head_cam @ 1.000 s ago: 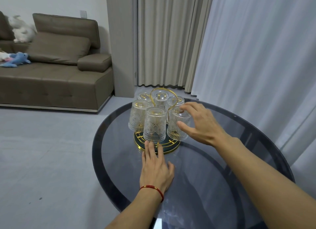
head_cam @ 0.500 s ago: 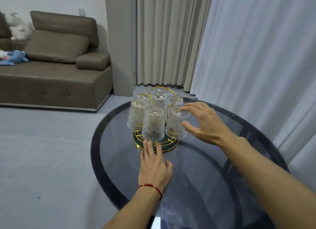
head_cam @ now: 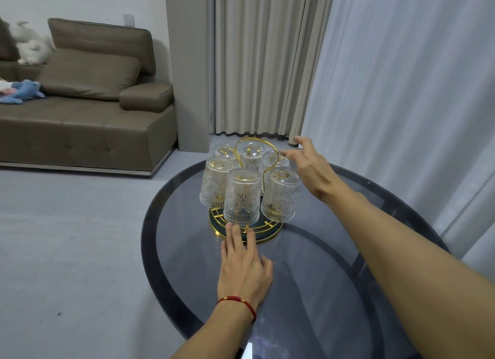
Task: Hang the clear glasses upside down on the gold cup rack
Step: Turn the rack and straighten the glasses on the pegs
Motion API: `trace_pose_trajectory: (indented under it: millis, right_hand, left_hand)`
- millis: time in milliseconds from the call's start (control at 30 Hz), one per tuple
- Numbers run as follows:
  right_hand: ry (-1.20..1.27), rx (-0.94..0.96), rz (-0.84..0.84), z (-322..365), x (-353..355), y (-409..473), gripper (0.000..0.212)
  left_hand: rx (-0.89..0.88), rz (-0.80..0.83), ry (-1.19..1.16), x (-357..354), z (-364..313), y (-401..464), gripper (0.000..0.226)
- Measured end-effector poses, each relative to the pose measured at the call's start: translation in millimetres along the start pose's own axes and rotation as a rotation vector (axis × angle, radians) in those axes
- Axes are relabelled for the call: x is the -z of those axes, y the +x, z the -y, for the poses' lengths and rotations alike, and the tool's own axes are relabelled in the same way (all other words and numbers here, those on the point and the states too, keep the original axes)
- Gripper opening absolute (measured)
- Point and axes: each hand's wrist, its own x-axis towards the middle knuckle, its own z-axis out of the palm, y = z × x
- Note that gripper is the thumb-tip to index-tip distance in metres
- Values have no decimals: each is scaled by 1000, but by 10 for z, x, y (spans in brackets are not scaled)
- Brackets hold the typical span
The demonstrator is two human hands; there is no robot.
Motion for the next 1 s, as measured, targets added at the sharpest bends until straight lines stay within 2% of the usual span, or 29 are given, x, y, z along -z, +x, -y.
trace_pose_trajectory:
  millis: [133,367,500,700,1000]
  right_hand:
    - [-2,-15,103,23,-57,192,73]
    - [-181,81,136,32,39,309,63]
    - [-223,57,127,18,49,320,56]
    - [-423,79,92,-21,77,317,57]
    - [-327,28,77,-93,100,373,55]
  left_hand:
    - [-3,5,12,-3,5,-3,67]
    - [4,-3,7,-4,4,11,67]
    - [3,-6,0,-1,3,6,67]
    - [7,-16,-7,-3,1,2,68]
    - [5,-20,6,-4,-9,-2,67]
